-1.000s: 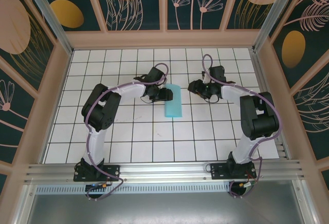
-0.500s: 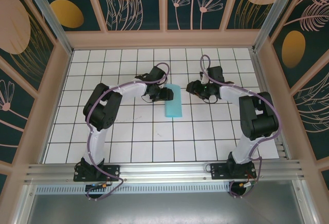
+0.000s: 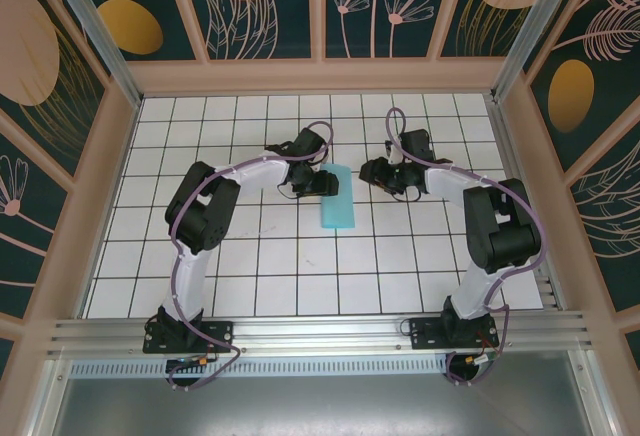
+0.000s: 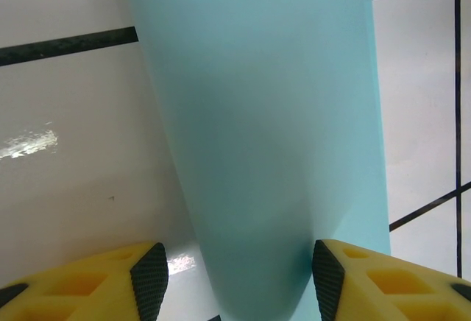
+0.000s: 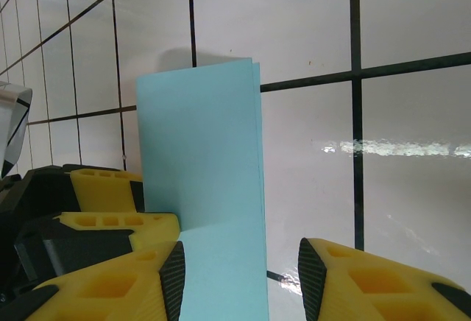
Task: Fold a paper plane with a square sheet of paper (fold left side to right side)
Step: First fold in half a square sheet of paper at the center of the table.
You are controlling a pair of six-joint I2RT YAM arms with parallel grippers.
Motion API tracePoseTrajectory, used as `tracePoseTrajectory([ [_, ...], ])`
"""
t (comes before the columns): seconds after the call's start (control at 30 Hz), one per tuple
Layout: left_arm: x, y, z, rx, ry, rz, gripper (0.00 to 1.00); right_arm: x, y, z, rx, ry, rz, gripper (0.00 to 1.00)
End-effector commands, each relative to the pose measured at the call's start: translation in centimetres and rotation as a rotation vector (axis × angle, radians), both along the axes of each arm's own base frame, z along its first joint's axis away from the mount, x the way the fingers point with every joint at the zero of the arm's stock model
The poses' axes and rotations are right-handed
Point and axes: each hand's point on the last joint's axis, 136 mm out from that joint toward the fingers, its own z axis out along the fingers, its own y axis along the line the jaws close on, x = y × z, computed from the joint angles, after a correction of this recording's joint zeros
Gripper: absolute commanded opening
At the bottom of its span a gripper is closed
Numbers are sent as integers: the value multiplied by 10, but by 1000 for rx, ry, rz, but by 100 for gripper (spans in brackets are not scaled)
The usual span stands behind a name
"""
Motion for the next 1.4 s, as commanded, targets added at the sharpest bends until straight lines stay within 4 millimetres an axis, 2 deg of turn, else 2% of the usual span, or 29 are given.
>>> tracePoseTrajectory([
  [0.0, -17, -18, -40, 11, 43, -75, 59, -6, 3, -7, -6, 26, 16, 48],
  [0.9, -16, -22, -43, 22, 41, -122, 60, -12, 4, -13, -20, 47, 26, 48],
  [1.37, -13, -21, -43, 31, 38, -98, 59, -15, 16, -19, -11, 67, 52, 46],
])
